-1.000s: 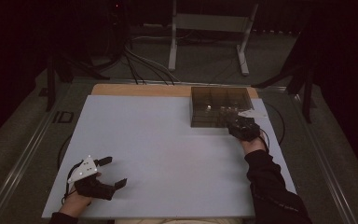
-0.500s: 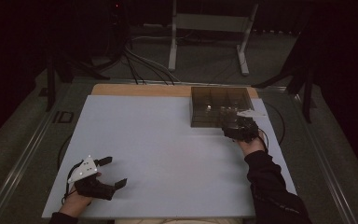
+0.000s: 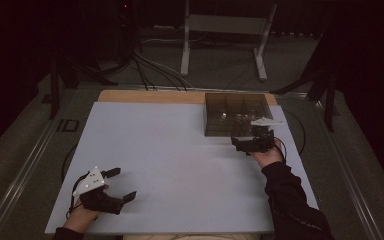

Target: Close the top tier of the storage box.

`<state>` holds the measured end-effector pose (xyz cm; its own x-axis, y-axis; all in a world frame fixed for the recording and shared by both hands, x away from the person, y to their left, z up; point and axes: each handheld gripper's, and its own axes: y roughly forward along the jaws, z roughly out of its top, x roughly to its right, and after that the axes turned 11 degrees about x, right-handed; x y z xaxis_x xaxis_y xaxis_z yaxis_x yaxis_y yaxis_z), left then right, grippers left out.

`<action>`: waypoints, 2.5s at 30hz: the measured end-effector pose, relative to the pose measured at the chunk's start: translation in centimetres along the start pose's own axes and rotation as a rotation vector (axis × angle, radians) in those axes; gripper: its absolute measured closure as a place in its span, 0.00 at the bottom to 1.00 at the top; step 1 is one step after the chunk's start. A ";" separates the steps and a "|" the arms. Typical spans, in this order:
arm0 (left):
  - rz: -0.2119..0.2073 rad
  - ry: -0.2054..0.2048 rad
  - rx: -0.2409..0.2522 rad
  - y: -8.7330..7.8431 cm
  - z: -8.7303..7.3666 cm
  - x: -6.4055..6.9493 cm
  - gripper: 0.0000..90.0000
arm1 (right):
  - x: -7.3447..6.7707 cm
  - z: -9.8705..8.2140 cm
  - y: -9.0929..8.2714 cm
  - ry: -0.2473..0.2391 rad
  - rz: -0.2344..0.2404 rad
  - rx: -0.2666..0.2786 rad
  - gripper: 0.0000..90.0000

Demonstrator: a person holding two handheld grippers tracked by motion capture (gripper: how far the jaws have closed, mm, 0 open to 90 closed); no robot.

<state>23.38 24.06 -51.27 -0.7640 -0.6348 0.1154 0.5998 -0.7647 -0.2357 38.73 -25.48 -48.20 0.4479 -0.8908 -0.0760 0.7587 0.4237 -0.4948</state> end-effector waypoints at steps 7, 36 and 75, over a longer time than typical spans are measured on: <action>0.000 0.000 0.000 0.0 0.0 0.0 0.00 | -0.5 0.0 0.0 -0.010 0.044 0.005 0.00; 0.009 -0.003 -0.001 -0.3 -0.1 0.1 0.00 | -3.9 -0.5 -0.3 -0.132 0.262 0.058 0.00; 0.005 -0.003 0.000 -0.2 -0.1 0.1 0.00 | -5.3 -6.0 -4.3 -0.238 0.389 0.019 0.00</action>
<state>23.18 24.17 -51.28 -0.7603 -0.6389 0.1176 0.6033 -0.7616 -0.2368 30.29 -23.55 -50.84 0.7955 -0.6037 -0.0512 0.5204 0.7241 -0.4527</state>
